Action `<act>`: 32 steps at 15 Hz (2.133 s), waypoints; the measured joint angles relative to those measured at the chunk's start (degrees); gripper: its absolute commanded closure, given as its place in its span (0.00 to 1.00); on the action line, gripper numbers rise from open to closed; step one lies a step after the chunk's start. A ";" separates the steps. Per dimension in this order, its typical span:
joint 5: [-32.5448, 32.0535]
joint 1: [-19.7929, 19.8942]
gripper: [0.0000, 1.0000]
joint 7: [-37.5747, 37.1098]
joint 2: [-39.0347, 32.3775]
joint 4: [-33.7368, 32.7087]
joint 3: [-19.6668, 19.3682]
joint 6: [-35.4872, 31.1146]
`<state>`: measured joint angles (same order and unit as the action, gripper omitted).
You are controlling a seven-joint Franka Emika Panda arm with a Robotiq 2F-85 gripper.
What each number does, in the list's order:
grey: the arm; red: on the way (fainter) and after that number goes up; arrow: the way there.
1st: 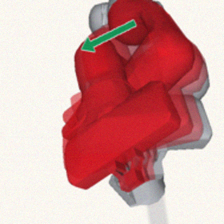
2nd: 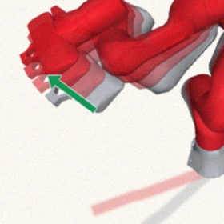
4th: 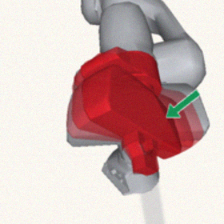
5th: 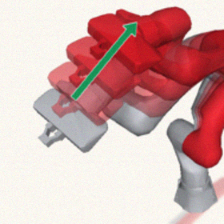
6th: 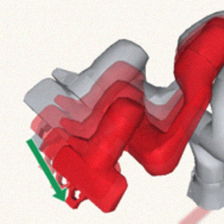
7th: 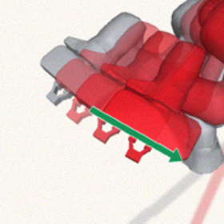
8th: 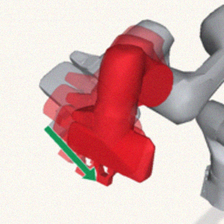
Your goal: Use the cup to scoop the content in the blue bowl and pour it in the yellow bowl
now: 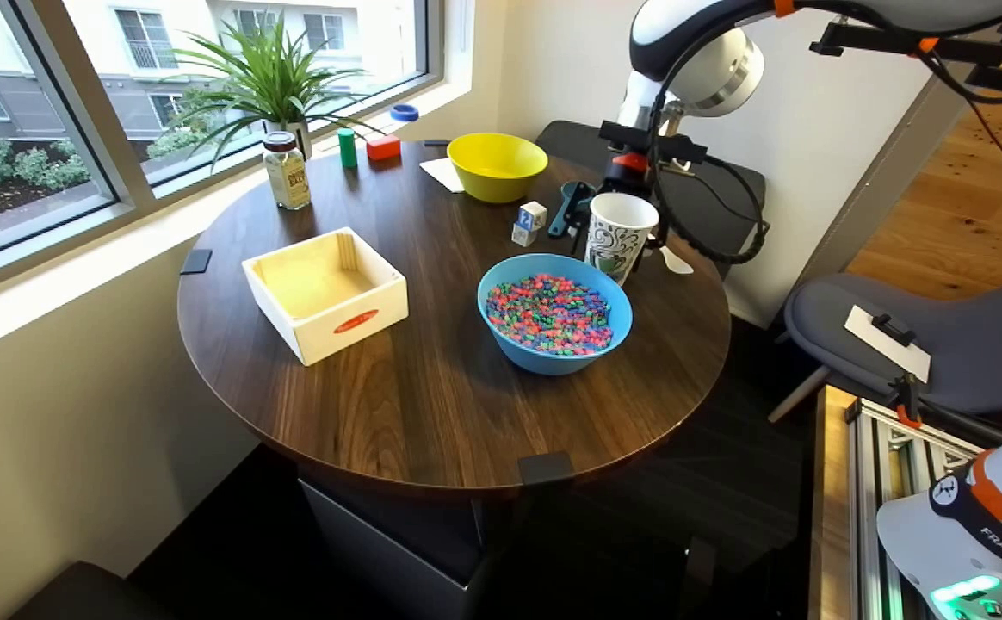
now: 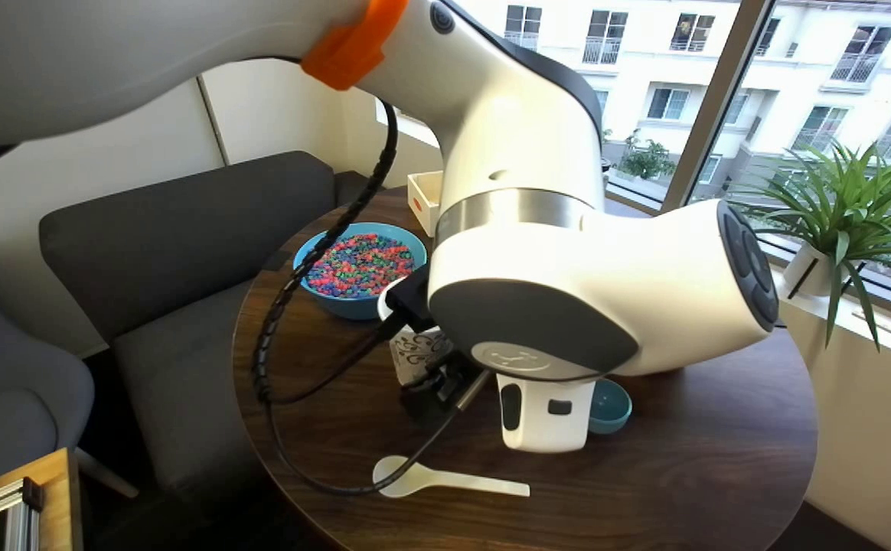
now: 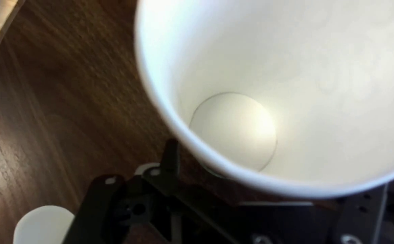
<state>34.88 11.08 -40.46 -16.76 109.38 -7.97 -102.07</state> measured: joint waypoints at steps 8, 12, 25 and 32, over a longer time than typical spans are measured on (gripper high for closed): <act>0.25 -0.13 0.20 0.00 -0.74 -0.01 -0.01 0.36; 0.27 -0.10 0.30 0.00 -0.71 -0.42 -0.12 1.38; -1.07 -1.53 0.39 0.05 1.54 -1.43 -0.10 1.50; -13.73 -4.40 0.62 -5.87 6.76 -1.20 -0.09 1.40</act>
<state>21.15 6.68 -46.33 -10.00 108.19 -8.06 -100.67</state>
